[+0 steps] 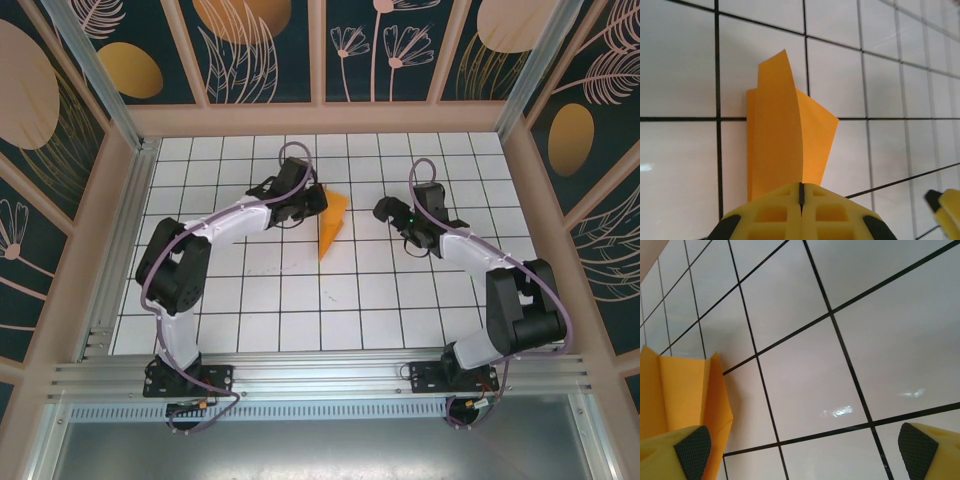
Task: Fold a paper plane with a square sheet of paper (pick it up from the middle)
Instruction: Turn over a paper plane at the center of the table.
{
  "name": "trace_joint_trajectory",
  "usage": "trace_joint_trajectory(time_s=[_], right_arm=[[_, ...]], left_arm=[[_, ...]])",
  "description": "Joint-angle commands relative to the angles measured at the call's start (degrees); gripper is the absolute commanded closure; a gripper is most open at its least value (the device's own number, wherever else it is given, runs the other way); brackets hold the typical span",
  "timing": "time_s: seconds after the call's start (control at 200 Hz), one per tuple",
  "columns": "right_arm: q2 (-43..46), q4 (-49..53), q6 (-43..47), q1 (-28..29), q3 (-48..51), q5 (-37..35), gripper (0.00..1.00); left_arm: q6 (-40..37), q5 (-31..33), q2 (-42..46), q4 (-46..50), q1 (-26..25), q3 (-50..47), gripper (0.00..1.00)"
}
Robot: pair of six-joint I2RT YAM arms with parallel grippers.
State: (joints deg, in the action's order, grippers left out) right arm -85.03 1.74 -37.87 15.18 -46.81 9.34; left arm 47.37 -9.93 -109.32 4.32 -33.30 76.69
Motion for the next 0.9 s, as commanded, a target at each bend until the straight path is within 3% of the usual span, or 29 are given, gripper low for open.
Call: trace_joint_trajectory(time_s=[0.0, 0.13, 0.325, 0.44, 0.49, 0.61, 0.756, 0.896], right_arm=[[0.55, -2.22, 0.80, -0.37, -0.36, 5.14, 0.01], [-1.55, -2.21, 0.73, 0.30, -1.85, 6.83, 0.05], [-4.49, -0.91, 2.31, 2.98, -5.15, 6.76, 0.16], [-7.12, 0.53, 3.16, 5.76, -8.30, 6.41, 0.32], [-8.91, 0.73, 2.99, 7.05, -9.64, 6.60, 0.45], [-12.98, 1.24, 2.95, 9.50, -12.77, 7.31, 0.64], [-18.21, 2.31, 2.98, 12.02, -17.71, 9.94, 0.78], [-23.49, 4.24, 3.21, 14.05, -22.49, 11.09, 0.85]], left_arm=[[8.36, -10.59, 0.24, -21.74, 2.27, -8.63, 1.00], [10.61, -11.62, -0.04, -27.33, 4.17, -13.41, 1.00], [10.84, -9.93, -1.24, -28.03, 6.07, -17.40, 1.00], [10.66, -8.59, -1.03, -27.45, 6.66, -19.11, 1.00], [10.63, -7.80, -0.74, -26.66, 6.88, -19.70, 1.00], [10.59, -6.50, 0.14, -27.61, 7.39, -22.35, 1.00], [10.25, -7.30, -0.53, -27.73, 7.47, -22.36, 1.00], [9.62, -6.83, -0.98, -27.08, 7.59, -22.61, 1.00]])
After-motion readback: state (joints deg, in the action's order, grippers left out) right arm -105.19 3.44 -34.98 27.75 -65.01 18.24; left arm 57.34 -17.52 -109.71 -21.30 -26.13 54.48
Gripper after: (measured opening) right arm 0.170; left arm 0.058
